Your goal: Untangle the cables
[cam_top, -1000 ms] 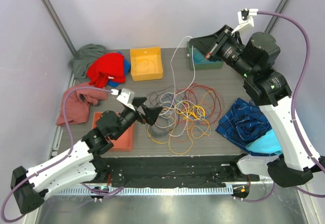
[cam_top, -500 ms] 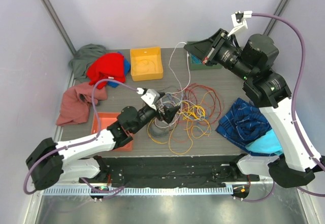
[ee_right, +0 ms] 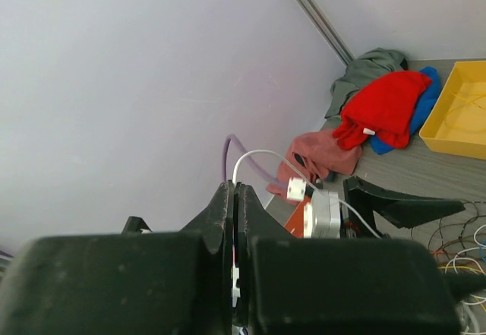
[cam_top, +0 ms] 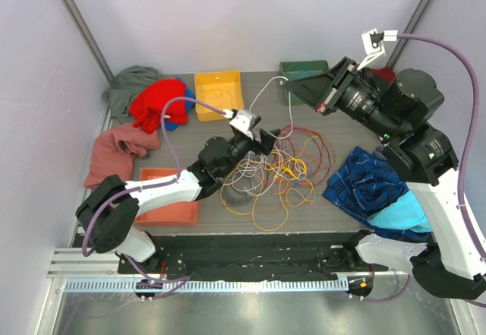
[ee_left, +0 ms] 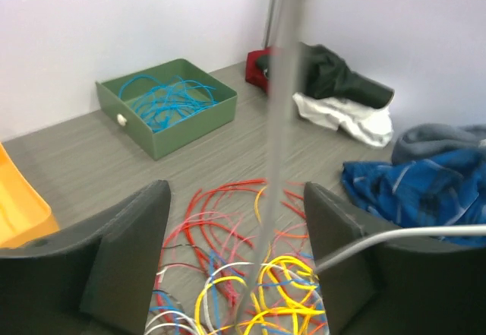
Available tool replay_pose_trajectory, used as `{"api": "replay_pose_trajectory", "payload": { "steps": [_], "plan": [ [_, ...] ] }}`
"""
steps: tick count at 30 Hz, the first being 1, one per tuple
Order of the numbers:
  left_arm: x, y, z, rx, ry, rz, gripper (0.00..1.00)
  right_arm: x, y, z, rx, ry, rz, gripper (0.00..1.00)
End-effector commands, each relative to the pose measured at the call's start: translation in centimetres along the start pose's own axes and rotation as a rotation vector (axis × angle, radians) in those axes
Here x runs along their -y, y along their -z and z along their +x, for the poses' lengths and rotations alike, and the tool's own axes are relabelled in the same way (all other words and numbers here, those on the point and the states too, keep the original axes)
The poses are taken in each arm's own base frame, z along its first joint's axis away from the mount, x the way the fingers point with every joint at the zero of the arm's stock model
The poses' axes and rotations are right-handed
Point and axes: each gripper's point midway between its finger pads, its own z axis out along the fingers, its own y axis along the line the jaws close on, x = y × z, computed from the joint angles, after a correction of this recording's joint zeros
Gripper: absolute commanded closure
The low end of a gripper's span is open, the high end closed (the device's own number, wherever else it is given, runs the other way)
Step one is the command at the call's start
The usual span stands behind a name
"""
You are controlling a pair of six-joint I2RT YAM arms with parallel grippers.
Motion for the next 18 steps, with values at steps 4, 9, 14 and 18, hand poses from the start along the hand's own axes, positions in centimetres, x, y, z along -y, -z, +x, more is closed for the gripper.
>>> {"api": "replay_pose_trajectory", "payload": {
  "steps": [4,9,14,18],
  "plan": [
    [-1.2,-0.3,-2.7,0.035,0.097,0.000,0.97,0.7,1.4,0.6,0.013,0.033,0.023,0.99],
    [0.2,3.2,-4.0,-0.087,0.162,0.060,1.00,2.9,1.3,1.2,0.037,0.040,0.090,0.96],
    [1.8,8.7,-2.4,-0.451,0.244,0.094,1.00,6.0,0.2,3.1,0.026,0.037,0.150,0.61],
    [1.5,12.8,-3.5,-0.565,0.290,0.041,1.00,8.5,-1.0,5.2,-0.007,0.011,0.185,0.49]
  ]
}}
